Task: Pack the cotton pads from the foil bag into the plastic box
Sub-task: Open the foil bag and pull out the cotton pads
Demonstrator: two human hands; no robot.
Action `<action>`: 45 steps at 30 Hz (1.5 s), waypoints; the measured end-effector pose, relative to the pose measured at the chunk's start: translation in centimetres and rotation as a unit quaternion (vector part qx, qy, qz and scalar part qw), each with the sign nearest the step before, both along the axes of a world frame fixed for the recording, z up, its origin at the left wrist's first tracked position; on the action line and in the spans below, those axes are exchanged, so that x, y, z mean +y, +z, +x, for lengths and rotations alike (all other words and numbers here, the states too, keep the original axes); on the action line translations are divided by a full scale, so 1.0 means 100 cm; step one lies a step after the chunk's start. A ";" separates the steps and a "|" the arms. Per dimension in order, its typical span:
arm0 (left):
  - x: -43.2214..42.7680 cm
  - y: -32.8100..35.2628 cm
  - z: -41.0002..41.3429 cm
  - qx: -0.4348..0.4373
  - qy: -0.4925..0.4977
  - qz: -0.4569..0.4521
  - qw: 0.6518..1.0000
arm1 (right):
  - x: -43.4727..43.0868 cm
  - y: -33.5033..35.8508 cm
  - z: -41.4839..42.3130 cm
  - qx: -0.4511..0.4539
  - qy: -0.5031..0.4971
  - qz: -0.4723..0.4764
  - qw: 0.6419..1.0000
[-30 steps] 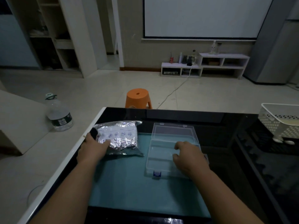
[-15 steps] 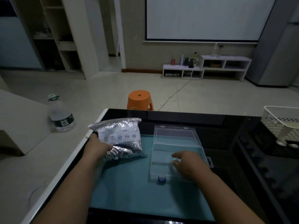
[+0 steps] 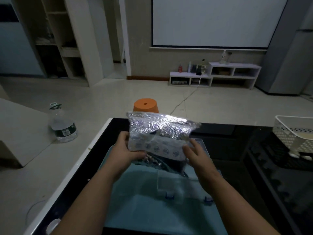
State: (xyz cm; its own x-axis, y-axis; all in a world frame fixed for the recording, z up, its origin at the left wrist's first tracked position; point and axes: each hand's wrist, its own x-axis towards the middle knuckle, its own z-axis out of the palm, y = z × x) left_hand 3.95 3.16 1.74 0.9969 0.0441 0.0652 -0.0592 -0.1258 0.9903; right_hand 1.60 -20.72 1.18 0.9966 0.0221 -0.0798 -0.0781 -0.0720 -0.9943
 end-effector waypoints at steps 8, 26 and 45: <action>-0.014 -0.001 -0.003 0.028 -0.098 -0.044 0.994 | -0.001 0.007 -0.002 -0.032 -0.055 0.122 0.991; -0.023 0.013 -0.002 -0.022 0.060 -0.137 0.988 | 0.016 0.029 -0.004 -0.351 -0.208 -0.328 0.852; -0.031 0.020 -0.018 -0.083 -0.042 -0.002 0.996 | 0.035 0.034 -0.008 -0.326 -0.106 -0.451 0.824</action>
State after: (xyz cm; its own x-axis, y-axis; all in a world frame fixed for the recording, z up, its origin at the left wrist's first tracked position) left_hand 2.19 0.02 3.70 0.9726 -0.0391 0.2290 -0.2319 -0.1098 0.9665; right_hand 0.84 -17.23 4.60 0.8082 0.0672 0.5850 0.3455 -0.8586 -0.3787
